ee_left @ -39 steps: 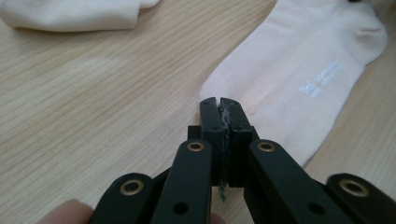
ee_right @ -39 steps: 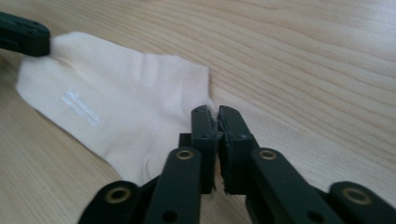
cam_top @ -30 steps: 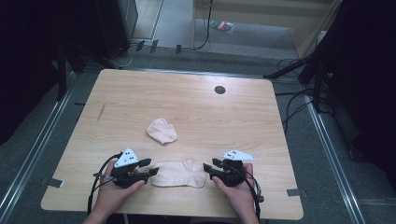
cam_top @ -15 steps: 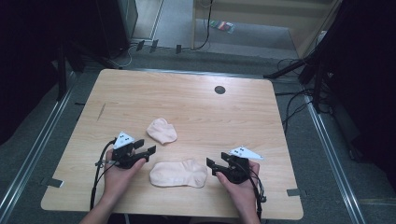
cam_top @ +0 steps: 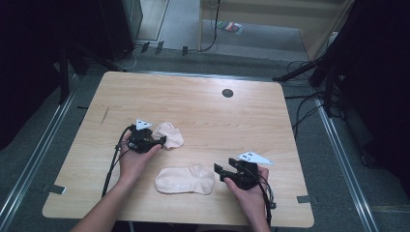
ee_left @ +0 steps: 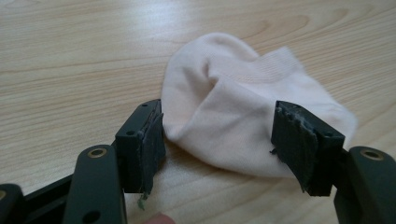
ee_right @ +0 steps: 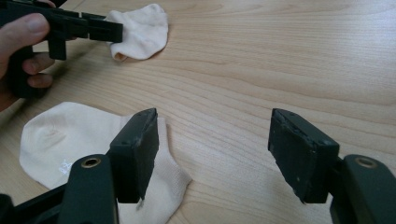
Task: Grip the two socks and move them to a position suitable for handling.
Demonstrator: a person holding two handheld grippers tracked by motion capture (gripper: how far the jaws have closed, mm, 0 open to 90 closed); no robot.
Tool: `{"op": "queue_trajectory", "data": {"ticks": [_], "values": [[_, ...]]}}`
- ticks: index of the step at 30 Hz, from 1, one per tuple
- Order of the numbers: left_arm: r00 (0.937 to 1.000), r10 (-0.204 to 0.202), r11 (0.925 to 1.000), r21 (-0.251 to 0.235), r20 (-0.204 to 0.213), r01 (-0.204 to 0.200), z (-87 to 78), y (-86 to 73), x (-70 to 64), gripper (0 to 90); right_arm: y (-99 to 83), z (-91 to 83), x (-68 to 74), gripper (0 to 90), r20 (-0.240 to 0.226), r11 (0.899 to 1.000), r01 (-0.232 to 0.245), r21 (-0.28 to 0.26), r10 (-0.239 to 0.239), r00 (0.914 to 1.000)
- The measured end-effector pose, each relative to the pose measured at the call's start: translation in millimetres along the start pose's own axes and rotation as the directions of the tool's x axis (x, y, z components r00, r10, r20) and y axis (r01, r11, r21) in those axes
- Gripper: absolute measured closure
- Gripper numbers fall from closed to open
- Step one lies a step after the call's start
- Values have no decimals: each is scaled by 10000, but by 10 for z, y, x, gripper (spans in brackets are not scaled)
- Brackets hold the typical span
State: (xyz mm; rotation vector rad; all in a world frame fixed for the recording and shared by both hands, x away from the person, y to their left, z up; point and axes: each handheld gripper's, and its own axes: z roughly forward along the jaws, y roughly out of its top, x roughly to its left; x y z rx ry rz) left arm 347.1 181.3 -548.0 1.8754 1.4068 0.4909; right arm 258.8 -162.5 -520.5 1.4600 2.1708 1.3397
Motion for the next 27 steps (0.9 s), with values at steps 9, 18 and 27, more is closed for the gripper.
{"op": "queue_trajectory", "data": {"ticks": [9, 18, 27], "values": [[9938, 1112, 9935, 245, -59, -1110, 15, 46, -140, 810, -6, 22, 27, 349, -31, 9999, 2, 102, -2, 10000], [9566, 1595, 9844, -1116, 2440, -1357, -249, 110, -385, 858, 20, -14, 29, 385, 77, 9993, -27, -380, 30, 10000], [9254, 1688, 9856, -668, 3393, -1553, -75, 25, -497, 703, 34, -9, 65, 458, 33, 9979, -11, -649, 13, 10000]]}}
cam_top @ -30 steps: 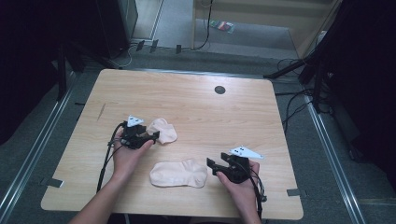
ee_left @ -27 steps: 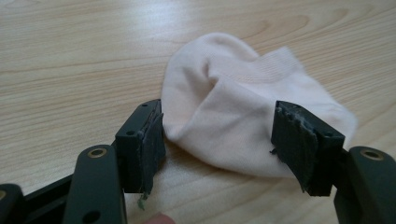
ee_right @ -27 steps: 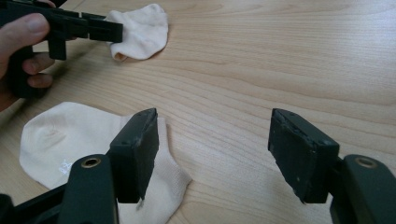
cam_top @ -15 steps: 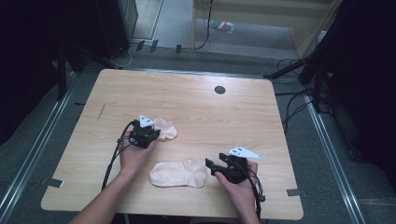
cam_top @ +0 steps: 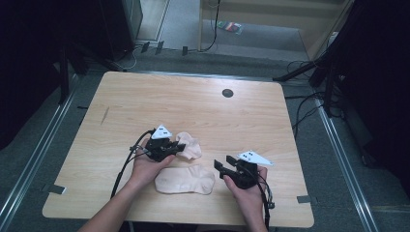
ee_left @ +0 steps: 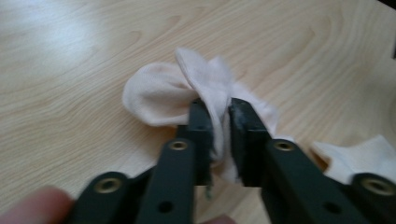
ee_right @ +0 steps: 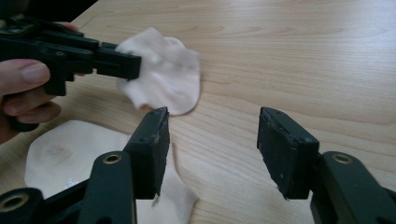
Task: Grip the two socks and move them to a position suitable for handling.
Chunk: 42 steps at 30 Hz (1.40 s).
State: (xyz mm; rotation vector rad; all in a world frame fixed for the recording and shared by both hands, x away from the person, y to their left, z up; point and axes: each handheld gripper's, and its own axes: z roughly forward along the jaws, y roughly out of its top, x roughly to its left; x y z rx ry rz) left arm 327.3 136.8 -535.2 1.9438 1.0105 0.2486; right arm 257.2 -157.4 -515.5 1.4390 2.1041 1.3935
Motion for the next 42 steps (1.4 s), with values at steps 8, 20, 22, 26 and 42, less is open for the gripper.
{"op": "queue_trajectory", "data": {"ticks": [8, 20, 22, 26, 42], "values": [[9960, -843, 9892, -1229, -293, 801, -203, -112, 186, 490, 173, 281, 101, 602, -466, 9979, 649, 85, -644, 9968], [9868, -1356, 9615, -2520, -883, 1095, -367, -350, 313, 514, 489, 958, 14, 615, -378, 9828, 1173, 1425, -1130, 9929], [9875, -1357, 9631, -2444, -806, 1124, -356, -362, 295, 514, 509, 1051, -13, 590, -309, 9800, 1115, 1651, -1078, 9937], [9850, -1527, 9609, -2452, -807, 1289, -369, -375, 303, 522, 499, 1162, -13, 562, -86, 9731, 1600, 1656, -1608, 9869], [9837, -1697, 9581, -2436, -597, 1505, -371, -380, 319, 527, 394, 1181, 112, 895, 73, 9453, 2803, 1670, -2854, 9584]]}}
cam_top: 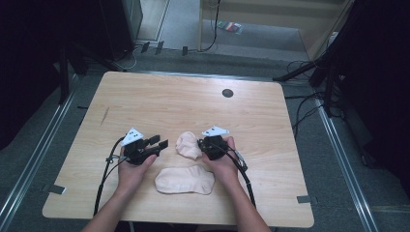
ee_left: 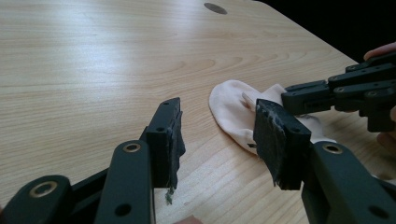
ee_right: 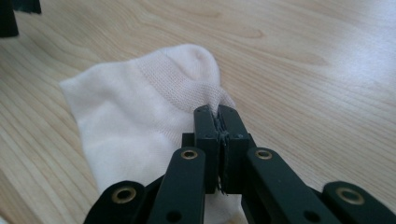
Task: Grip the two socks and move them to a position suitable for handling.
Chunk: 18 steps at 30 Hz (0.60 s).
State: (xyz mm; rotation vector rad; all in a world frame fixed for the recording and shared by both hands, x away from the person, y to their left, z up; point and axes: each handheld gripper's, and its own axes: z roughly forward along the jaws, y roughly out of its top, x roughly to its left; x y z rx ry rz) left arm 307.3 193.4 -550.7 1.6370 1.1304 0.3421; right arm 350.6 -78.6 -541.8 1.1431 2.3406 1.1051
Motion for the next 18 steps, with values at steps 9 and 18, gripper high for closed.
{"op": "queue_trajectory", "data": {"ticks": [9, 18], "values": [[9999, -113, 9999, -56, 21, 114, 3, 0, 4, 518, 333, -302, 171, 900, -409, 9938, -328, -1061, 286, 9988], [9934, -1122, 9775, -1823, -222, 1063, -266, -13, 162, 712, 875, -566, 626, 899, -1529, 9712, -153, -2379, -219, 9880]]}}
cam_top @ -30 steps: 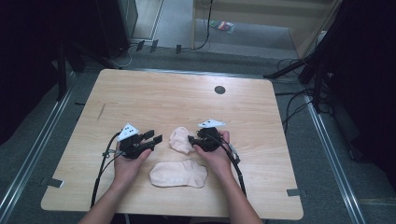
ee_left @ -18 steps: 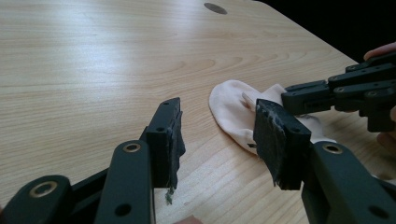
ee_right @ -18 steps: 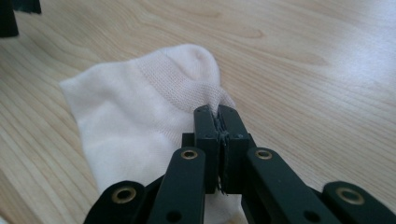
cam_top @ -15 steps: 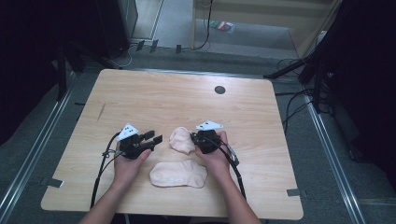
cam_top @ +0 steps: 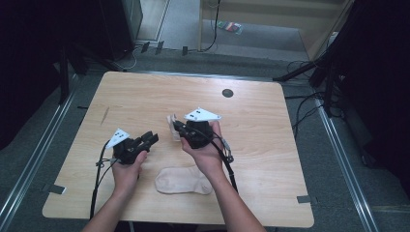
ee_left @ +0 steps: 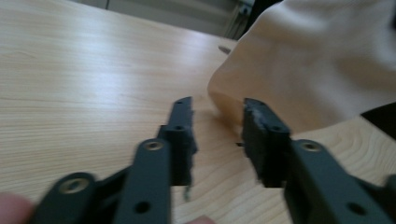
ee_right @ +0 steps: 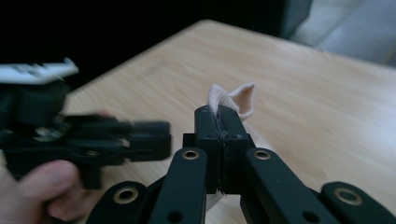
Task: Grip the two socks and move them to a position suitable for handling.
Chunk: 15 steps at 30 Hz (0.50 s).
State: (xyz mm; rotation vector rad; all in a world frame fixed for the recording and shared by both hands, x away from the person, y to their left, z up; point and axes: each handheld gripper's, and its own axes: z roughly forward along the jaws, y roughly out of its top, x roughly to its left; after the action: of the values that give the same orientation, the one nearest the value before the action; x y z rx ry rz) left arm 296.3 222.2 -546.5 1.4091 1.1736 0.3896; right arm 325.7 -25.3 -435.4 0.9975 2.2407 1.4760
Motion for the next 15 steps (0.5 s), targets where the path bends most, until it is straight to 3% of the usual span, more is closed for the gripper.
{"op": "queue_trajectory", "data": {"ticks": [3, 6, 8, 10, 13, 15], "values": [[9982, -35, 9997, -254, -601, 20, -97, 26, 34, 831, 110, -43, 119, 898, -259, 9987, -91, -508, 78, 9996], [9966, -197, 9987, -481, -800, 159, -170, 52, 83, 897, 56, -49, 48, 898, -104, 9974, -449, -561, 444, 9990], [9958, -342, 9987, -413, -847, 308, -184, 58, 120, 900, -76, -17, -109, 898, 82, 9935, -1101, -277, 1104, 9939], [9944, -280, 9996, -103, -1016, 271, -170, 41, 147, 900, -273, 37, -300, 898, 653, 9879, -1538, 205, 1522, 9862], [9931, -406, 9990, 126, -1101, 423, -129, 18, 153, 900, -617, 104, -605, 898, 1421, 9687, -2322, 874, 2186, 9654], [9937, -236, 9991, 320, -1095, 272, -108, 22, 143, 900, -805, 114, -763, 898, 1822, 9569, -2701, 1066, 2482, 9514]]}}
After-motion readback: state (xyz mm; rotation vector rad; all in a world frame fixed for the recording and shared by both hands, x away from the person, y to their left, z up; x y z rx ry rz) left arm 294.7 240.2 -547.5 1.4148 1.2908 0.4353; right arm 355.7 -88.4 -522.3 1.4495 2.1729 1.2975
